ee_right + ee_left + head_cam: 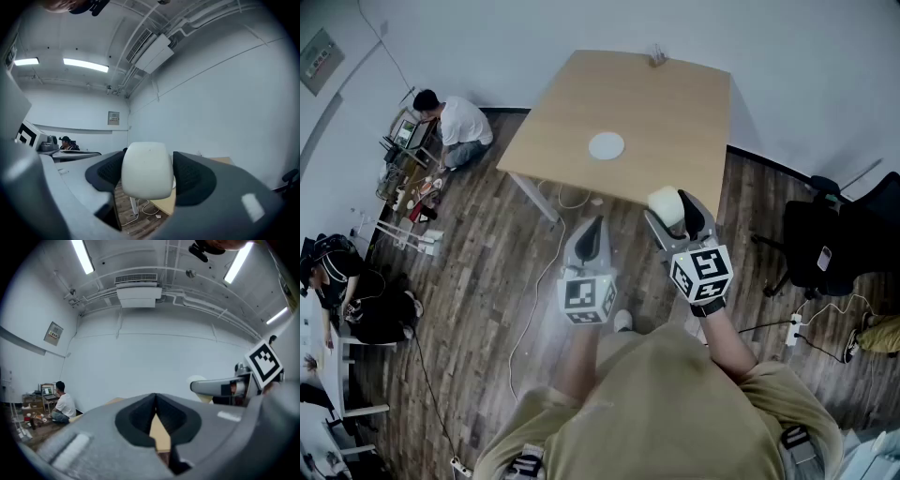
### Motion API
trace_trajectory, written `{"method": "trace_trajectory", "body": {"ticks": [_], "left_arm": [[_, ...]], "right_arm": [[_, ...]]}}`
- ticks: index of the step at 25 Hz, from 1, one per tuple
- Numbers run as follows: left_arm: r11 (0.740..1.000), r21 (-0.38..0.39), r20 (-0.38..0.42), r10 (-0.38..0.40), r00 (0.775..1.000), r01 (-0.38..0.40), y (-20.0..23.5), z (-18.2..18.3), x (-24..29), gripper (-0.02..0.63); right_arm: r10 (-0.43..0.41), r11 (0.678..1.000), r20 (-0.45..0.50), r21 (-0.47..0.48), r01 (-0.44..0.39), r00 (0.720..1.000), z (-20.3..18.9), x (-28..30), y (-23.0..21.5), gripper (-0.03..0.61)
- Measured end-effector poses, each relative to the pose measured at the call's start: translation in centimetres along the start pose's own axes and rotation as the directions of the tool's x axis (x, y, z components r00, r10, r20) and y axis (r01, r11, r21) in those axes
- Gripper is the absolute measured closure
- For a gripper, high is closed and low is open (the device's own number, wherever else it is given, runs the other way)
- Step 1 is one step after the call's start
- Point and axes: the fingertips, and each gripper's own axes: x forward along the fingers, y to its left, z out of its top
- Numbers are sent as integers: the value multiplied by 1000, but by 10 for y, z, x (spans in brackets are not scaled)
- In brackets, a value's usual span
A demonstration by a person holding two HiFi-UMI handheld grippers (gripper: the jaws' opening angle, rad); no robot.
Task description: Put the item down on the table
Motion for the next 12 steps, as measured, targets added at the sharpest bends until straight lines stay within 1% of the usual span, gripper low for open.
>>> {"method": "trace_trajectory", "body": {"ticks": [4, 7, 12], "left_arm": [[1000, -22, -16, 20, 1000, -21, 14, -9, 7, 612], [1000, -26, -8, 16, 1000, -16, 29, -9, 14, 612], [1000, -22, -8, 9, 1000, -9, 59, -11, 21, 612]], "right_arm": [[22, 1000, -20, -1, -22, 1000, -4, 17, 4, 253], [24, 1000, -18, -14, -24, 1000, -6, 33, 9, 253], [16, 1000, -19, -4, -16, 1000, -10, 67, 18, 253]]}}
